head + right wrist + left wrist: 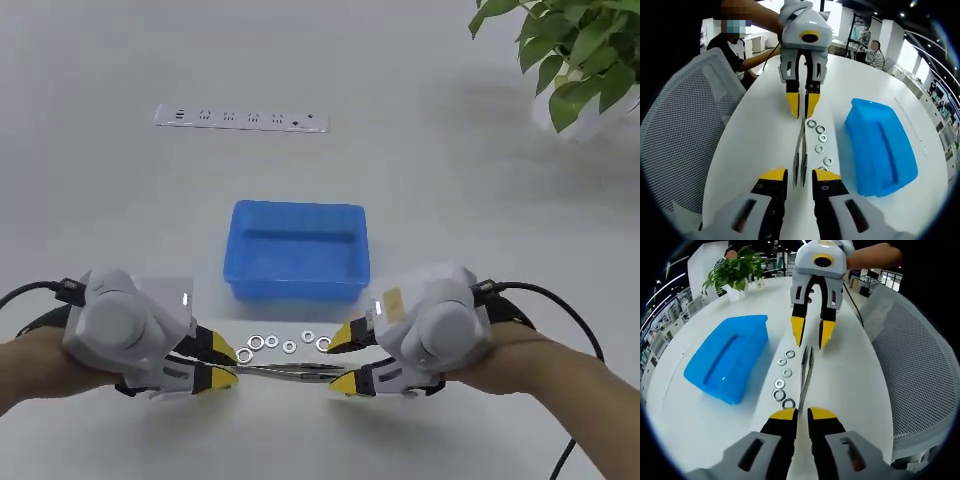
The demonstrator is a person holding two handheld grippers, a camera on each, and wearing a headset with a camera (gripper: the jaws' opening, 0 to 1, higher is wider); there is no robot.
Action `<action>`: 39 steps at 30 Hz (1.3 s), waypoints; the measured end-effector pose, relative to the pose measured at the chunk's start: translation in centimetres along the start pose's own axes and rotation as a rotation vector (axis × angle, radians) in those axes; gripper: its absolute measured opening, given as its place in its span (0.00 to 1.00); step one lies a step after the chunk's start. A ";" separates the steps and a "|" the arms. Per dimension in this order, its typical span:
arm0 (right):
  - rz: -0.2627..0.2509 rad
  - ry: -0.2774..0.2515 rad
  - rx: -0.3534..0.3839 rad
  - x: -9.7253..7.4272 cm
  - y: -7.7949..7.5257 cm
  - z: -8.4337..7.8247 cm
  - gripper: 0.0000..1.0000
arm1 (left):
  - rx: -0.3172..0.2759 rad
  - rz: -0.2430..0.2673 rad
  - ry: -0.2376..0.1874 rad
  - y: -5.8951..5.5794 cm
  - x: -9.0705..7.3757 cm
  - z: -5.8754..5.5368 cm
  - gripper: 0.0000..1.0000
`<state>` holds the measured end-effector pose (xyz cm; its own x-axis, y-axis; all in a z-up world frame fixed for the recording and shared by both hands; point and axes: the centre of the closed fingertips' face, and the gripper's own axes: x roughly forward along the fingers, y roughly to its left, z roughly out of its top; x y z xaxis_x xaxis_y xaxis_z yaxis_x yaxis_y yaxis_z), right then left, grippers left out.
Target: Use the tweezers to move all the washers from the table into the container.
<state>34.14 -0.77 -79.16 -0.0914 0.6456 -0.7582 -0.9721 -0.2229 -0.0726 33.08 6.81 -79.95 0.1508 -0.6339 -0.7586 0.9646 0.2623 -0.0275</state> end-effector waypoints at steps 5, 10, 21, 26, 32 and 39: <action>0.002 0.000 0.001 0.4 -0.1 0.1 0.16 | 0.009 -0.001 0.007 0.1 0.3 -0.1 0.10; -0.004 0.005 -0.005 0.7 -0.1 0.1 0.14 | 0.012 -0.005 0.005 0.0 0.5 0.1 0.07; -0.023 0.008 -0.014 0.8 -0.5 0.1 0.13 | 0.032 -0.012 0.002 -0.1 0.6 0.2 0.06; -0.012 0.017 -0.016 1.1 -0.5 -0.1 0.13 | 0.034 -0.014 0.002 -0.2 0.7 0.2 0.06; -0.003 0.031 -0.023 1.6 -0.4 -0.3 0.12 | 0.042 -0.014 0.006 -0.4 0.6 0.3 0.06; 0.001 0.032 -0.021 1.7 -0.3 -0.3 0.11 | 0.042 -0.029 -0.001 -0.7 0.4 0.4 0.06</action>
<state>34.31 0.17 -80.66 -0.0846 0.6214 -0.7789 -0.9674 -0.2384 -0.0852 32.52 6.05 -80.00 0.1231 -0.6411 -0.7575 0.9768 0.2129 -0.0214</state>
